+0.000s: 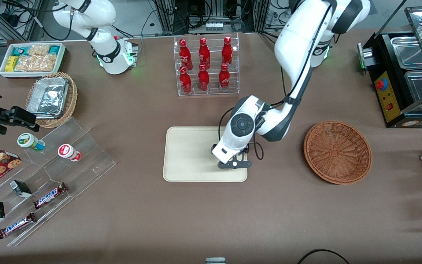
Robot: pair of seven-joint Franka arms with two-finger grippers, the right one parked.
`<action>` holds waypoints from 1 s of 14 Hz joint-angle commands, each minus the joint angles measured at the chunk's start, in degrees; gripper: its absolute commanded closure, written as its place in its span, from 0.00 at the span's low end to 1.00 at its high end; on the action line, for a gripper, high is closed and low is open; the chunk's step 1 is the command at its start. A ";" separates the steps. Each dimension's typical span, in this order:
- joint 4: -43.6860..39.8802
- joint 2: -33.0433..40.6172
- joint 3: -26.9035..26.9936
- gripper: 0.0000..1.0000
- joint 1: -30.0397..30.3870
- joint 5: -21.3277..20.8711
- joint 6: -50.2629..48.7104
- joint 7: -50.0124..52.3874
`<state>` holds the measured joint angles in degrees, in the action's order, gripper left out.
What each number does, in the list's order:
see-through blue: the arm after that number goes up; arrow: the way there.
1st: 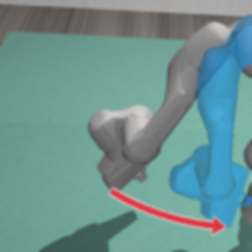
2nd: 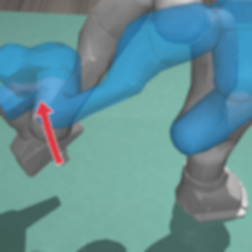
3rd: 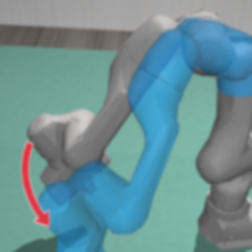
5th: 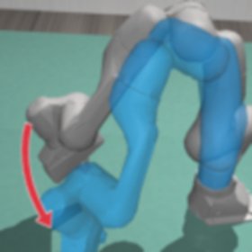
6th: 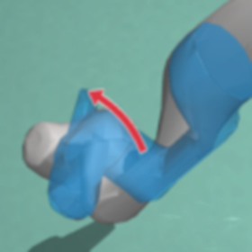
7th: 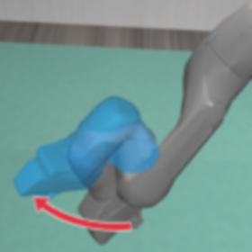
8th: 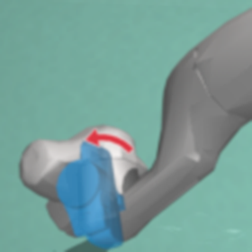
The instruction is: Place sandwich from basket to tray
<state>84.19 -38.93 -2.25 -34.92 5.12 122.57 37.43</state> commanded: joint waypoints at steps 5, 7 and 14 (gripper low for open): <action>2.82 17.29 0.75 0.00 12.75 -0.72 -17.98 0.20; 5.88 21.68 1.10 0.00 14.96 -4.82 -17.98 0.89; 14.86 35.75 1.98 0.00 22.61 -5.91 -20.96 -17.16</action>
<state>95.18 -8.79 0.23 -13.43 -0.27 102.62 25.71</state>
